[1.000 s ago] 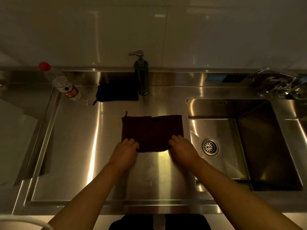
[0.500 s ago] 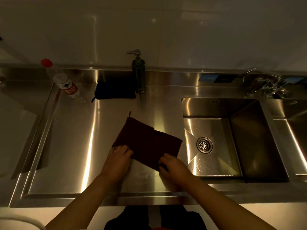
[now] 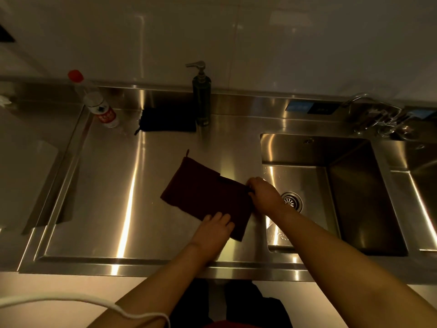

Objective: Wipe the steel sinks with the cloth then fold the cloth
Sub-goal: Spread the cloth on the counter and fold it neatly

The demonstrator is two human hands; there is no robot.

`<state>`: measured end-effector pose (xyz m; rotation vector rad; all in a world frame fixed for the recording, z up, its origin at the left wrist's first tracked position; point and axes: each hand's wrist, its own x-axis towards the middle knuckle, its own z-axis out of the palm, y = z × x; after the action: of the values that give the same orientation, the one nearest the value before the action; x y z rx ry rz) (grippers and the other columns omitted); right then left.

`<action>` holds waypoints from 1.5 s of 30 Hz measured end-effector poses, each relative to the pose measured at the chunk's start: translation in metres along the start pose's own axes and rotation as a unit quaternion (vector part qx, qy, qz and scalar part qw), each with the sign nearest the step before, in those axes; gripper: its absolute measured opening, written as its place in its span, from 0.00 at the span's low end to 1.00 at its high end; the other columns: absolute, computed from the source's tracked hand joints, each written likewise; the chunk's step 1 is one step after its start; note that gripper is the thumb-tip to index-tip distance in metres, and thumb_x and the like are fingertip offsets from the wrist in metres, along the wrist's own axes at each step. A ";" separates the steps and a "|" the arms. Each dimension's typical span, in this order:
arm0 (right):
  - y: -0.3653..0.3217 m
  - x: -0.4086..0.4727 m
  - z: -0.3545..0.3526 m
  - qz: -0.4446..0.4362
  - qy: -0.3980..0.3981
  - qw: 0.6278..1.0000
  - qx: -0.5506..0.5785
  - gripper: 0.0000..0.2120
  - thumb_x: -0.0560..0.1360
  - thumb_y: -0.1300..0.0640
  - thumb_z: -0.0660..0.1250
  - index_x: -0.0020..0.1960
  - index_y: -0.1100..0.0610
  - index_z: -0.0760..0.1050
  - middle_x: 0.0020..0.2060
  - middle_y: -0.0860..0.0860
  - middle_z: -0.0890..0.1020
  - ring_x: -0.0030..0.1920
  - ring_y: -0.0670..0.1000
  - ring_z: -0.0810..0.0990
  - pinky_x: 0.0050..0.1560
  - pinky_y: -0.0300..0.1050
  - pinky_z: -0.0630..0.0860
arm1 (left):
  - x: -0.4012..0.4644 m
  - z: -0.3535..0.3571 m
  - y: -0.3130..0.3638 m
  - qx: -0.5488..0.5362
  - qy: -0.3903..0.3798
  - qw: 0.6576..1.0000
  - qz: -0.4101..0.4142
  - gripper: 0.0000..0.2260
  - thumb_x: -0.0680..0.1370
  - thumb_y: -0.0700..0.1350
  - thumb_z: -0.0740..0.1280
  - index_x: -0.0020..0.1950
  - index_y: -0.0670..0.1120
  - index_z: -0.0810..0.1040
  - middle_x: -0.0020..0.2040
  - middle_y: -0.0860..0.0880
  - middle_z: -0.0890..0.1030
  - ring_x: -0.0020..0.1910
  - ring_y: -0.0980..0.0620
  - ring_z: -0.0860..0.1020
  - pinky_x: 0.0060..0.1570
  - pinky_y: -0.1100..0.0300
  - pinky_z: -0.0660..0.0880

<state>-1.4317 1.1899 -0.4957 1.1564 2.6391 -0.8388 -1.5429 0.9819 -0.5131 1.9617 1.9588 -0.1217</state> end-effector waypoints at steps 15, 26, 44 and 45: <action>0.000 -0.100 0.061 -0.069 -0.065 0.995 0.015 0.05 0.79 0.50 0.64 0.53 0.45 0.70 0.48 0.44 0.74 0.43 0.46 0.76 0.44 0.43 0.76 | -0.085 0.018 -0.042 -0.088 0.073 0.993 0.015 0.15 0.68 0.46 0.80 0.53 0.55 0.85 0.53 0.54 0.82 0.52 0.52 0.82 0.50 0.58 0.78; -0.076 -0.006 0.037 -0.191 0.007 0.981 -0.042 0.24 0.79 0.57 0.67 0.74 0.54 0.71 0.73 0.52 0.71 0.69 0.54 0.72 0.69 0.49 0.71 | -0.088 -0.005 -0.083 -0.274 0.139 0.939 -0.154 0.18 0.80 0.47 0.70 0.70 0.52 0.78 0.70 0.52 0.75 0.69 0.51 0.72 0.69 0.57 0.71; -0.044 0.036 0.032 -0.180 -0.050 0.974 -0.125 0.31 0.79 0.58 0.68 0.80 0.48 0.63 0.82 0.47 0.57 0.81 0.52 0.58 0.75 0.52 0.65 | 0.002 -0.027 -0.128 -0.132 0.007 0.977 -0.166 0.36 0.79 0.56 0.71 0.84 0.52 0.59 0.85 0.46 0.51 0.84 0.45 0.50 0.80 0.43 0.54; -0.039 0.034 0.030 -0.168 -0.045 0.977 -0.125 0.31 0.79 0.58 0.68 0.80 0.48 0.63 0.82 0.47 0.57 0.80 0.52 0.58 0.75 0.52 0.64 | 0.010 -0.030 -0.127 -0.133 0.000 0.979 -0.157 0.36 0.80 0.56 0.71 0.84 0.53 0.59 0.85 0.46 0.51 0.84 0.45 0.50 0.80 0.43 0.54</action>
<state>-1.4858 1.1744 -0.5152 0.6080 2.8019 -0.5655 -1.6730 0.9971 -0.5127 1.4790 2.1471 0.0586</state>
